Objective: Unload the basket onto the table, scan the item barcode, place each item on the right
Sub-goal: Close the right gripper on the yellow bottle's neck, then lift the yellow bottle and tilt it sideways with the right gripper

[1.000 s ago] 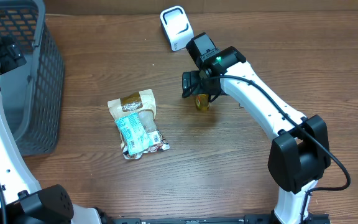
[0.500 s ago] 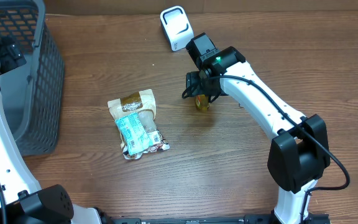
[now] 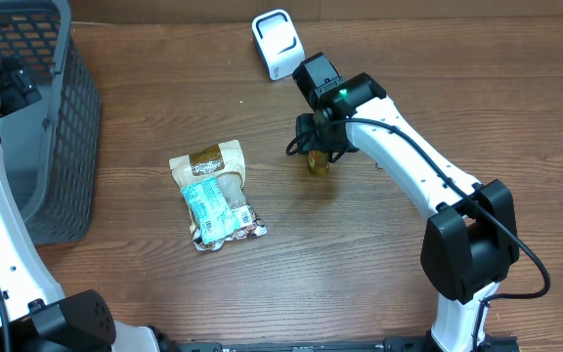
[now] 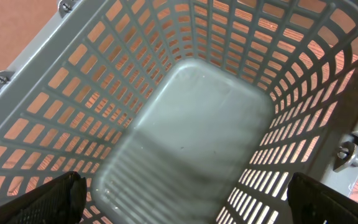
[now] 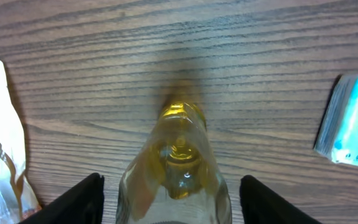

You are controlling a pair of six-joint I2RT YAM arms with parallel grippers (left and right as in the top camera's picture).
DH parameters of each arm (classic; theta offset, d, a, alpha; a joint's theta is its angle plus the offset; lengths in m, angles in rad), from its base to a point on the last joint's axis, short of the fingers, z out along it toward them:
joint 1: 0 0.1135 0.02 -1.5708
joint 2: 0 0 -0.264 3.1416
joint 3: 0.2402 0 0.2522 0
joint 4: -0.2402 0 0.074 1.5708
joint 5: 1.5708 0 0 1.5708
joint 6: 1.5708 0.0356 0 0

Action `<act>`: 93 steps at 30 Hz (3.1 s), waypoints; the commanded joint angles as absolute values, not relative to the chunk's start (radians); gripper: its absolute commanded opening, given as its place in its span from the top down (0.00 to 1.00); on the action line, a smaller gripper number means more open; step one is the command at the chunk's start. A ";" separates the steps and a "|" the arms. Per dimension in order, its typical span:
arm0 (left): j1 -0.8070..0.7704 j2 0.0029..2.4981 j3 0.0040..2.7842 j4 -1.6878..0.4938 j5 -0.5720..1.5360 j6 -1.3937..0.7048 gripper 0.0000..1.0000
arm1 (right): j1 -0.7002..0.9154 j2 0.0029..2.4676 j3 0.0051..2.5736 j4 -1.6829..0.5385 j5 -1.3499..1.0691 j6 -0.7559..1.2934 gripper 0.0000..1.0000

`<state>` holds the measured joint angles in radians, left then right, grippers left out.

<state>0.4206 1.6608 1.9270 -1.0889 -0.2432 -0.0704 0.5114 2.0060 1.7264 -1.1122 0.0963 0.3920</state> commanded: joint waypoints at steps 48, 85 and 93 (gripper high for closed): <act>0.418 1.660 1.941 -1.089 -0.236 -0.052 0.00 | 0.515 2.016 1.721 -1.111 0.104 0.393 0.34; 0.418 1.660 1.941 -1.089 -0.235 -0.052 0.00 | 0.476 1.909 1.742 -1.128 -0.030 0.385 0.73; 0.418 1.660 1.941 -1.089 -0.235 -0.052 0.00 | 0.382 1.760 1.741 -1.188 -0.512 0.213 0.73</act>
<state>0.4206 1.6608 1.9270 -1.0889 -0.2432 -0.0704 0.4103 1.8469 1.7260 -1.1717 -0.2287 0.3088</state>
